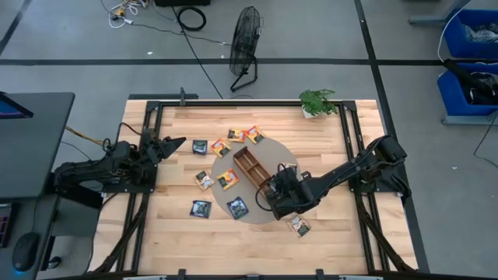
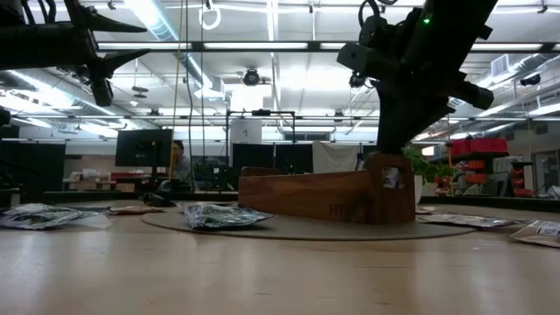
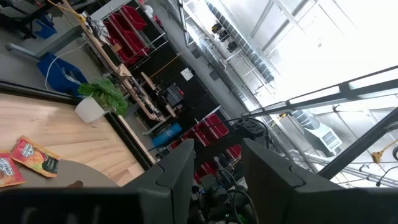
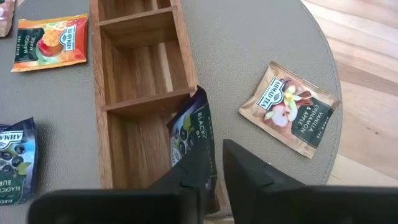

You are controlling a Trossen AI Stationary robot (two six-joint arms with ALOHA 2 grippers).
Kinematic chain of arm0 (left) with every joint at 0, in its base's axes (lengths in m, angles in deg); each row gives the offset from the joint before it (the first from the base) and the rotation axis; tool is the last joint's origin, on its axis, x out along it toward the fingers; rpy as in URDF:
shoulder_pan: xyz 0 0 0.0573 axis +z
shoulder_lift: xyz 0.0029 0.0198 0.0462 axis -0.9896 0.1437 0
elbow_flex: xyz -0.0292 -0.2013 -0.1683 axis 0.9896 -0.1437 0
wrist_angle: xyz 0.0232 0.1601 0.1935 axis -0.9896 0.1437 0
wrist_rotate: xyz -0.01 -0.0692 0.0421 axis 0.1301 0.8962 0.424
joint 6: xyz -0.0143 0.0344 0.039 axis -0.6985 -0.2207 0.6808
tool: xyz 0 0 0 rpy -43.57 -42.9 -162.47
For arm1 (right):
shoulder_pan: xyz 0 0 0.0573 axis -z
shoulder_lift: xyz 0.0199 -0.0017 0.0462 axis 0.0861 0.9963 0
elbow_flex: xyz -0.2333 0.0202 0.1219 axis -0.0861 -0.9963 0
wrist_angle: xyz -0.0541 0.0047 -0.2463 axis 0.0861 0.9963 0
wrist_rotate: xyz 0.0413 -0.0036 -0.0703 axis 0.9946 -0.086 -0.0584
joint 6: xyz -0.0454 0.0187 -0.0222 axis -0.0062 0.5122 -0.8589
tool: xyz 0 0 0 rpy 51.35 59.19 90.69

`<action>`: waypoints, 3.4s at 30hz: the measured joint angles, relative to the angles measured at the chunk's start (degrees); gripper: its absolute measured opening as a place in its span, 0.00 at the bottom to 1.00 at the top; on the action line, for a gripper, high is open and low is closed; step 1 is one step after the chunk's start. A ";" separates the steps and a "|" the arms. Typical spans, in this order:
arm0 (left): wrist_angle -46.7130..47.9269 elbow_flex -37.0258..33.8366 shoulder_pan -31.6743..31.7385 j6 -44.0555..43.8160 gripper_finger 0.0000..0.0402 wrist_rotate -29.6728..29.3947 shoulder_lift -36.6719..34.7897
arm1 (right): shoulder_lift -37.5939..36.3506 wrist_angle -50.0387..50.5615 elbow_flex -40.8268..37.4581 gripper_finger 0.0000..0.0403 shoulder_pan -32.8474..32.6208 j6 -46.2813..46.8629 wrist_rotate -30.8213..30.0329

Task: Pick & Place Tea
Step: Put the purple tea bag into the right section of the wooden organizer

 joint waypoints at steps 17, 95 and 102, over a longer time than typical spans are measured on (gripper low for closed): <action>0.00 0.00 -0.02 -1.49 0.35 1.73 0.00 | -6.23 -8.83 -0.02 0.39 0.00 -11.19 0.31; 25.95 16.96 -15.45 23.07 0.52 32.00 68.29 | -9.86 -20.33 0.00 0.39 3.76 -29.81 16.04; 21.88 17.03 -18.08 23.06 0.45 31.49 70.86 | -9.86 -20.28 0.00 0.39 3.76 -29.81 14.54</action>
